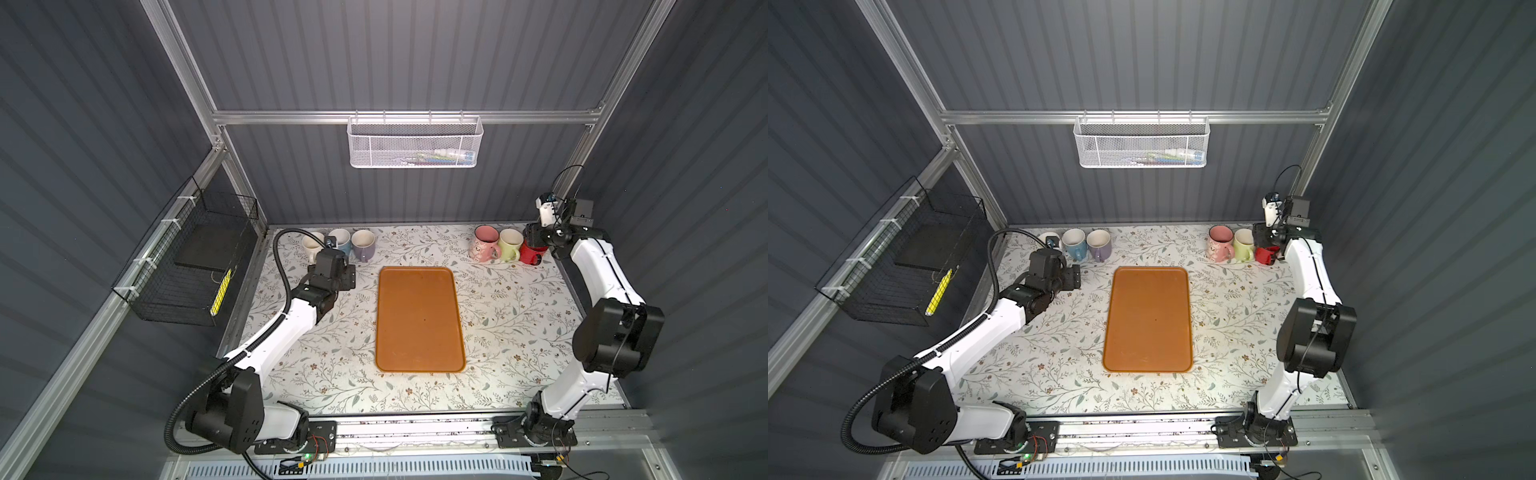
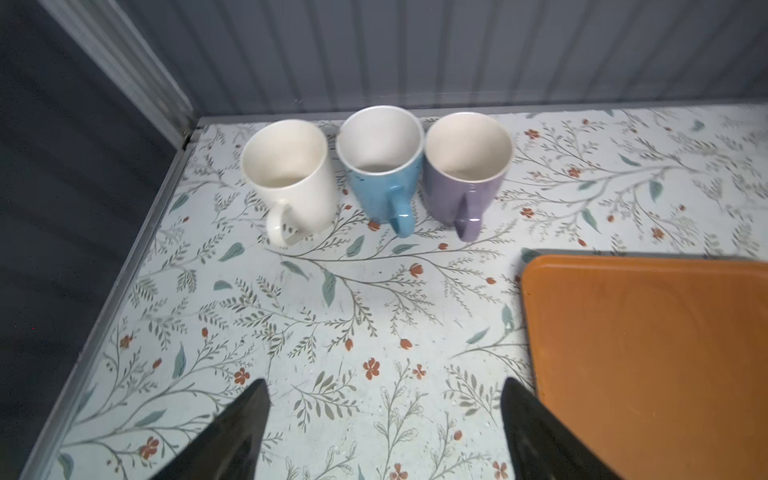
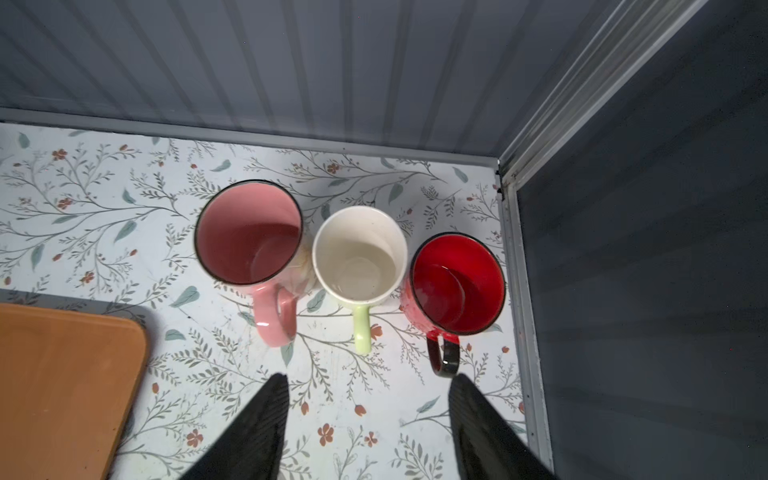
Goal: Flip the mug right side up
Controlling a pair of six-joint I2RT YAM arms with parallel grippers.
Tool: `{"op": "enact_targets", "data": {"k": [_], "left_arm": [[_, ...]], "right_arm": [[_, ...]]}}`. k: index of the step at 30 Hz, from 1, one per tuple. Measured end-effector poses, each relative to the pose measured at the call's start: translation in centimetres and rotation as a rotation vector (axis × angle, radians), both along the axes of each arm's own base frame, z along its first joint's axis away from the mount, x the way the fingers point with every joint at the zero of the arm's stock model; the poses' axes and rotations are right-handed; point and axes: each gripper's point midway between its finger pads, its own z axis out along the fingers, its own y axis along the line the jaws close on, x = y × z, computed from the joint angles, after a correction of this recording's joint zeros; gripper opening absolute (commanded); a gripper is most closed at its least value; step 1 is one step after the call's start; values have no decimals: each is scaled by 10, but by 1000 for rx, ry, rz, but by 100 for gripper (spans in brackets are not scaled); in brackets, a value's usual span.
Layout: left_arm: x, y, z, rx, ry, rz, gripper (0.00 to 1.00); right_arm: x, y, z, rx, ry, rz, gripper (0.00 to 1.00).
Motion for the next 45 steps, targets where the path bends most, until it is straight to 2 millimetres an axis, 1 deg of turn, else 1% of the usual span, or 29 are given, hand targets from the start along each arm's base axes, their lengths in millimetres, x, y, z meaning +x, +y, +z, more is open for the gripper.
{"op": "enact_targets", "data": {"k": [2, 4, 5, 7, 11, 14, 16, 18, 20, 22, 25, 27, 30, 31, 33, 34, 36, 40, 43, 45], "left_arm": [[-3, 20, -12, 43, -7, 75, 100], [-10, 35, -25, 97, -5, 136, 100], [-14, 42, -32, 123, -8, 166, 100], [-20, 54, -44, 165, -24, 208, 100], [-36, 77, -74, 239, -38, 278, 100], [-40, 84, -91, 262, -43, 297, 100], [-42, 86, -99, 266, -57, 296, 100], [-41, 87, -102, 265, -80, 294, 100], [-40, 89, -103, 253, -109, 291, 100], [-37, 92, -100, 214, -150, 292, 100], [-32, 108, -95, 165, -186, 321, 100], [-28, 116, -92, 143, -207, 334, 100], [-22, 119, -91, 114, -232, 327, 100], [-19, 120, -93, 103, -241, 324, 100], [-13, 120, -104, 88, -226, 303, 100], [-12, 120, -113, 83, -199, 288, 100], [-8, 118, -122, 71, -172, 264, 100], [0, 108, -131, 46, -162, 204, 100], [3, 104, -130, 30, -167, 174, 100], [4, 102, -129, 23, -172, 163, 100]], "right_arm": [[-18, 17, 0, 28, -48, 3, 72], [-35, 32, -1, 54, -92, 1, 76], [-44, 39, -4, 66, -115, -1, 80], [-59, 48, -11, 91, -146, -12, 84], [-85, 48, -30, 125, -187, -70, 90], [-99, 47, -38, 145, -232, -105, 93], [-105, 48, -46, 157, -257, -118, 94], [-110, 50, -58, 166, -260, -124, 96], [-116, 53, -75, 171, -254, -130, 97], [-121, 55, -89, 175, -251, -135, 98], [-124, 56, -108, 177, -237, -146, 99], [-123, 54, -115, 176, -240, -159, 99], [-121, 51, -122, 171, -247, -175, 99], [-120, 50, -123, 169, -245, -177, 99], [-118, 50, -121, 163, -259, -177, 99], [-117, 49, -118, 157, -272, -176, 99], [-116, 49, -111, 146, -308, -170, 99], [-117, 49, -108, 117, -348, -153, 99], [-113, 48, -106, 98, -377, -143, 99], [-109, 48, -111, 89, -376, -140, 99]]}}
